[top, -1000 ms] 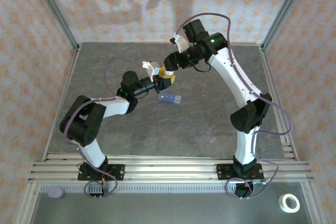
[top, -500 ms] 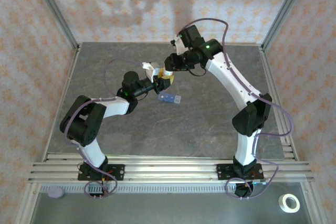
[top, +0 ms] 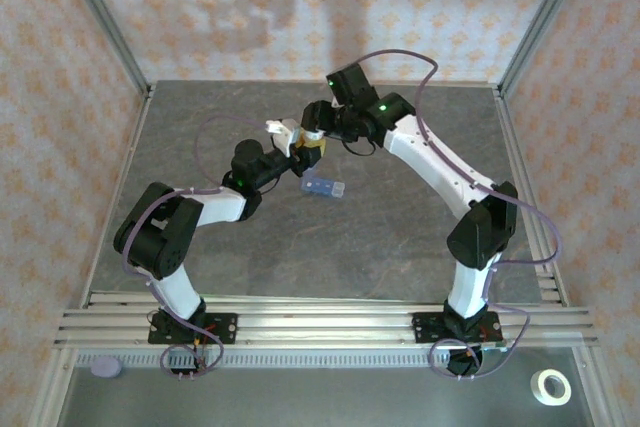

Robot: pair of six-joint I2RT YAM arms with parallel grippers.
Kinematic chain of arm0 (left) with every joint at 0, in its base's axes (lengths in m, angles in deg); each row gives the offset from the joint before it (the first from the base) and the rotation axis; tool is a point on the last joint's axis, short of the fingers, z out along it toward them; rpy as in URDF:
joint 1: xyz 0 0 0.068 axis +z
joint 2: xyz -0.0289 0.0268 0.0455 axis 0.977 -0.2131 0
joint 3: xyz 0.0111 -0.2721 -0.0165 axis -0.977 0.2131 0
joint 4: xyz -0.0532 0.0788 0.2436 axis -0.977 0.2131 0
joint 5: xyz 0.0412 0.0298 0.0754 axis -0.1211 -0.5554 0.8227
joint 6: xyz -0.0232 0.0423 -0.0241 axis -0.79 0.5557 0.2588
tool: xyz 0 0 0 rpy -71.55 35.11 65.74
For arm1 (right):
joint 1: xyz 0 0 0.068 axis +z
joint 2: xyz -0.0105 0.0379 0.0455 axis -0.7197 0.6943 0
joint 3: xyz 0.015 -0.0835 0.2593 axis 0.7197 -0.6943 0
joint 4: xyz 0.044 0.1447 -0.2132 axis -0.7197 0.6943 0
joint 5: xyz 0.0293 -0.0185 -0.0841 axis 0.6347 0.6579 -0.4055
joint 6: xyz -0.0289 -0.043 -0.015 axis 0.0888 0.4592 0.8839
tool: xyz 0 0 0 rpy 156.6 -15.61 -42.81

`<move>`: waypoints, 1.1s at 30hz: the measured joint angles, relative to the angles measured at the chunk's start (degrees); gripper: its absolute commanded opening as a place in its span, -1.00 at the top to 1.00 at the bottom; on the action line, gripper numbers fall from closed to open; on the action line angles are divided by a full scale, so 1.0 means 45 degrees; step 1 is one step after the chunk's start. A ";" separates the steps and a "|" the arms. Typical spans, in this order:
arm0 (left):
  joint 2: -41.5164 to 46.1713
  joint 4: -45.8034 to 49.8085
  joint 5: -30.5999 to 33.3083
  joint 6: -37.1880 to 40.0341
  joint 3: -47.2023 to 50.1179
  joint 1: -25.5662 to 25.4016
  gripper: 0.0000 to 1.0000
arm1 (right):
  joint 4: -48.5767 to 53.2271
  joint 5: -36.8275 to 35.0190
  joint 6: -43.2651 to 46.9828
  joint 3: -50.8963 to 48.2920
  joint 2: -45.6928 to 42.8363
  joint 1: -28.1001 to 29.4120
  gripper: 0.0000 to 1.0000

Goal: Sort the pills into containers

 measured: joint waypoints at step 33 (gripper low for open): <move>0.0000 -0.0393 -0.3041 -0.1360 -0.0753 0.0107 1.00 | 0.4362 0.5076 0.7936 0.3886 0.1035 -0.1413 -0.49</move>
